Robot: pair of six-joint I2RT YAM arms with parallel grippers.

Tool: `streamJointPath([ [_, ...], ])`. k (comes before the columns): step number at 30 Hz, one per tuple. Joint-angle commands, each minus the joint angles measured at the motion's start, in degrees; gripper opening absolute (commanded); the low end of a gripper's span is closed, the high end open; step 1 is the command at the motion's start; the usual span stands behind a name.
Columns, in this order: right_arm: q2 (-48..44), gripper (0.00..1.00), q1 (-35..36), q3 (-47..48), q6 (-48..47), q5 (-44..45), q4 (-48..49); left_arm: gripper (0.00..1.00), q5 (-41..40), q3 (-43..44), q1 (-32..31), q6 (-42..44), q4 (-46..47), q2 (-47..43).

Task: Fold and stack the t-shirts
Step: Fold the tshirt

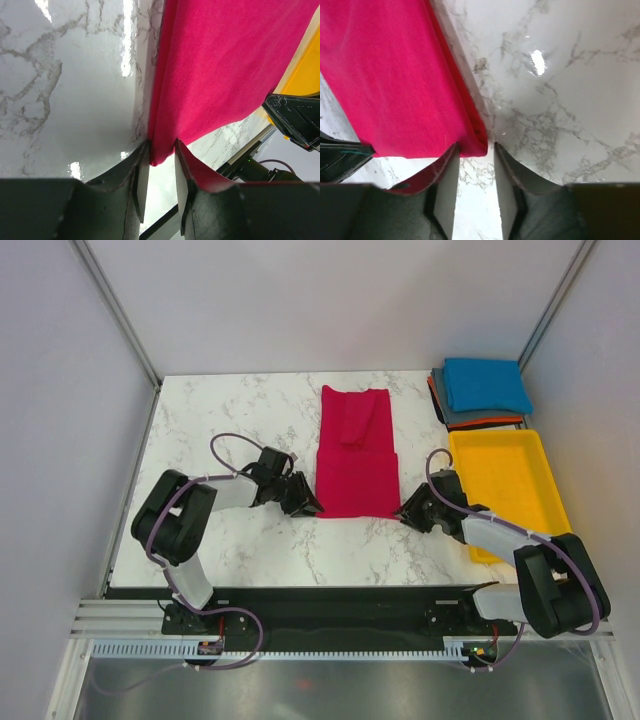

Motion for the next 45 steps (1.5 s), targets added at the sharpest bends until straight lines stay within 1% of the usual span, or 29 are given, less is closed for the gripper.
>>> streamJointPath([
  [1, 0.2, 0.40, 0.2, -2.7, 0.1, 2.2, -5.0, 0.34, -4.0, -1.4, -0.8, -0.2, -3.5, 0.0],
  [2, 0.5, 0.35, 0.1, -2.7, 0.0, 2.3, -4.9, 0.30, -4.0, -1.3, -0.8, -0.2, -3.5, 0.0],
  [3, 0.6, 0.23, 0.2, -2.6, -0.1, 2.5, -4.9, 0.25, -4.2, -1.3, -0.8, -0.1, -3.5, -0.4],
  [4, 0.8, 0.18, 0.2, -2.6, -0.7, 2.7, -4.2, 0.14, -4.2, -1.4, -0.8, -0.1, -3.5, -0.6],
  [5, 0.8, 0.12, 0.2, -2.6, -1.0, 2.7, -3.7, 0.09, -4.1, -1.4, -0.8, -0.1, -3.5, -0.8],
  [6, 0.7, 0.01, 0.1, -2.4, -1.8, 3.0, -3.2, 0.03, -4.0, -1.5, -0.9, 0.0, -3.6, -1.1],
  [7, 0.4, 0.00, 0.2, -2.2, -2.5, 3.4, -2.8, 0.02, -4.1, -1.6, -0.9, 0.1, -3.7, -2.2],
  [10, -2.0, 0.00, 0.3, -0.8, -5.7, 4.4, -5.8, 0.02, -4.9, -2.3, -1.4, 0.7, -5.0, -5.4],
  [12, -6.2, 0.00, 0.2, -0.6, -7.3, 5.3, -7.8, 0.02, -5.2, -3.2, -1.9, 0.8, -5.6, -7.2],
  [16, -15.3, 0.00, 0.3, -0.6, -9.2, 6.1, -14.9, 0.02, -5.6, -5.0, -3.3, 0.8, -6.9, -11.0],
  [18, -17.8, 0.00, 0.3, -0.7, -9.7, 5.6, -17.5, 0.02, -6.1, -6.6, -4.3, 0.3, -7.8, -13.8],
  [19, -19.0, 0.00, 0.4, -0.7, -9.8, 5.7, -20.3, 0.02, -6.3, -7.2, -4.7, -0.1, -8.1, -15.0],
  [20, -21.6, 0.00, 0.5, -0.9, -9.9, 5.6, -21.5, 0.02, -6.6, -8.0, -5.2, -0.3, -8.7, -17.7],
  [23, -26.8, 0.00, 0.6, -1.9, -9.6, 3.7, -25.2, 0.02, -7.9, -10.3, -7.6, -1.4, -10.0, -22.2],
  [26, -33.9, 0.00, 1.2, -2.6, -8.5, 1.7, -27.9, 0.02, -10.3, -12.1, -10.6, -3.1, -12.3, -29.3],
  [27, -35.7, 0.00, 1.5, -2.5, -8.0, 1.4, -29.5, 0.02, -11.6, -13.2, -12.2, -4.7, -13.1, -33.4],
  [28, -39.0, 0.00, 1.8, -2.1, -7.6, 1.5, -30.8, 0.02, -12.2, -13.6, -13.1, -5.4, -13.5, -35.2],
  [30, -41.8, 0.00, 1.9, -0.4, -7.6, 1.8, -35.3, 0.02, -13.2, -14.5, -15.0, -7.0, -14.3, -38.3],
  [34, -47.9, 0.00, 2.0, 1.8, -8.0, 2.3, -40.5, 0.02, -12.5, -15.4, -16.3, -8.2, -16.8, -43.3],
  [37, -48.5, 0.00, 2.0, 2.0, -8.1, 2.3, -40.9, 0.02, -12.0, -15.3, -16.3, -8.5, -17.1, -44.8],
  [40, -46.5, 0.00, 2.0, 2.5, -8.9, 2.5, -39.6, 0.02, -12.0, -13.4, -16.3, -8.1, -17.3, -44.5],
  [45, -42.8, 0.00, 2.0, 5.4, -9.6, 2.8, -36.0, 0.02, -13.2, -10.4, -16.3, -7.5, -17.7, -40.1],
])
